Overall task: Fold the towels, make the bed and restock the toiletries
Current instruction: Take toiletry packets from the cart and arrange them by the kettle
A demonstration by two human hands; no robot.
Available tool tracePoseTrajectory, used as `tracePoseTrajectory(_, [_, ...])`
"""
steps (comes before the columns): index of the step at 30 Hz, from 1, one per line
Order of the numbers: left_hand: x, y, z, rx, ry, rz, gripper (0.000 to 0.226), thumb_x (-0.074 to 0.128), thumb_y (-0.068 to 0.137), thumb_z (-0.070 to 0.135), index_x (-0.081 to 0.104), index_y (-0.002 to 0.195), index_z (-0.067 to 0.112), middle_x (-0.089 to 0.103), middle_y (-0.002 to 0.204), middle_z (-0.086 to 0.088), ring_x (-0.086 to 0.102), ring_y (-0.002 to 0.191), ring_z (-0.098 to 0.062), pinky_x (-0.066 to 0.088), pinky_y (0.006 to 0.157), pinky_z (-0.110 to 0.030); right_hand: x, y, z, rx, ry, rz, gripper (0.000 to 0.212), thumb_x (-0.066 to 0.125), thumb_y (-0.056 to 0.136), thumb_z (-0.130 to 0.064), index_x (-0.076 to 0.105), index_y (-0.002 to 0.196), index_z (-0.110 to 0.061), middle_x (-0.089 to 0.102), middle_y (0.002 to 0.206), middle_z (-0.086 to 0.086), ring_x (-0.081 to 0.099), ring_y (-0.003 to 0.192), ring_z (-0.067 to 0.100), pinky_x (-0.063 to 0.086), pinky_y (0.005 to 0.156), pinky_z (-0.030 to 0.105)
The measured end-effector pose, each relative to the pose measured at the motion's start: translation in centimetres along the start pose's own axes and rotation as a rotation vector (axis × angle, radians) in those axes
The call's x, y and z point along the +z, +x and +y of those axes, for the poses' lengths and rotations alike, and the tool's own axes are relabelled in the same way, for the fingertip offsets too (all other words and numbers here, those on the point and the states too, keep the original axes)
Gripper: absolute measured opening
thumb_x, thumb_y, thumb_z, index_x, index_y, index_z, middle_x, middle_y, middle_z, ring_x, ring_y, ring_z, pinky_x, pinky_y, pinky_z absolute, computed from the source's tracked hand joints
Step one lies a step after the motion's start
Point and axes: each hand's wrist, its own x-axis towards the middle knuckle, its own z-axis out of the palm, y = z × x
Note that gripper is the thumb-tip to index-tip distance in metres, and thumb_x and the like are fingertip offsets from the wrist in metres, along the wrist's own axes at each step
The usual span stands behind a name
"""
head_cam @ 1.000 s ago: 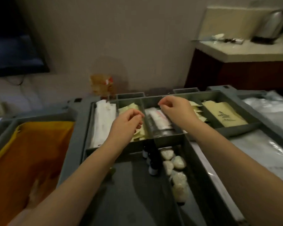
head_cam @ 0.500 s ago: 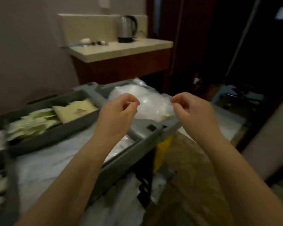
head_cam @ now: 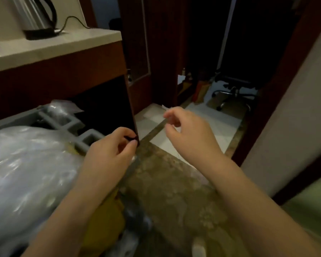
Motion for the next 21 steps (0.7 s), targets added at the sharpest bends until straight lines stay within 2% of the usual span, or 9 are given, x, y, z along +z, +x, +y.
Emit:
tracePoseTrajectory(2, [1.9, 5.1, -0.5, -0.093, -0.012, 0.055, 0.027, 0.048, 0.095, 0.030, 0.054, 0.121, 0.025, 0.061, 0.091, 0.005, 0.051, 0.065, -0.006, 0.035, 0.053, -0.021, 0.2, 6.2, 1.7, -0.110, 0.026, -0.079, 0.026, 0.049, 0.095, -0.025, 0.055, 0.121, -0.026, 0.056, 0.100, -0.012, 0.052, 0.089, 0.005, 0.040, 0.067, 0.016])
tracePoseTrajectory(6, [3.8, 15.7, -0.1, -0.261, -0.035, 0.159, 0.030, 0.050, 0.095, 0.029, 0.053, 0.124, 0.025, 0.058, 0.093, 0.008, 0.050, 0.064, -0.005, 0.034, 0.052, -0.020, 0.0, 17.3, 4.9, -0.217, 0.080, -0.279, 0.031, 0.050, 0.095, -0.027, 0.049, 0.126, -0.031, 0.055, 0.100, -0.015, 0.054, 0.091, 0.003, 0.048, 0.076, 0.023])
tracePoseTrajectory(11, [4.8, 27.7, 0.1, -0.317, -0.036, 0.209, 0.021, 0.050, 0.094, 0.031, 0.052, 0.115, 0.034, 0.061, 0.091, 0.013, 0.051, 0.053, -0.004, 0.036, 0.047, -0.017, 1.3, 31.1, 10.2, -0.269, 0.135, -0.333, 0.028, 0.052, 0.094, -0.027, 0.050, 0.121, -0.035, 0.053, 0.088, -0.022, 0.052, 0.084, -0.006, 0.042, 0.066, 0.011])
tracePoseTrajectory(15, [4.1, 37.8, -1.2, -0.298, 0.031, 0.339, 0.017, 0.051, 0.093, 0.033, 0.054, 0.109, 0.036, 0.061, 0.091, 0.017, 0.057, 0.074, 0.002, 0.041, 0.057, -0.014, 5.2, 43.6, 13.6, -0.304, 0.142, -0.344, 0.026, 0.053, 0.094, -0.028, 0.051, 0.120, -0.033, 0.055, 0.090, -0.019, 0.053, 0.081, -0.001, 0.046, 0.068, 0.017])
tracePoseTrajectory(17, [3.7, 42.3, -2.5, -0.303, 0.106, 0.432, 0.015, 0.051, 0.093, 0.032, 0.054, 0.108, 0.034, 0.060, 0.087, 0.016, 0.055, 0.079, 0.006, 0.042, 0.060, -0.010, 8.0, 49.6, 13.8, -0.353, 0.180, -0.357, 0.025, 0.053, 0.095, -0.027, 0.052, 0.119, -0.032, 0.056, 0.090, -0.017, 0.054, 0.082, 0.000, 0.048, 0.068, 0.021])
tracePoseTrajectory(21, [1.9, 49.1, -5.1, -0.400, 0.184, 0.664, 0.012, 0.053, 0.092, 0.031, 0.057, 0.104, 0.031, 0.058, 0.080, 0.013, 0.053, 0.076, 0.005, 0.039, 0.060, -0.008, 14.0, 59.7, 9.7, -0.490, 0.280, -0.467, 0.023, 0.053, 0.093, -0.025, 0.053, 0.116, -0.031, 0.056, 0.090, -0.018, 0.051, 0.080, -0.001, 0.038, 0.061, 0.015])
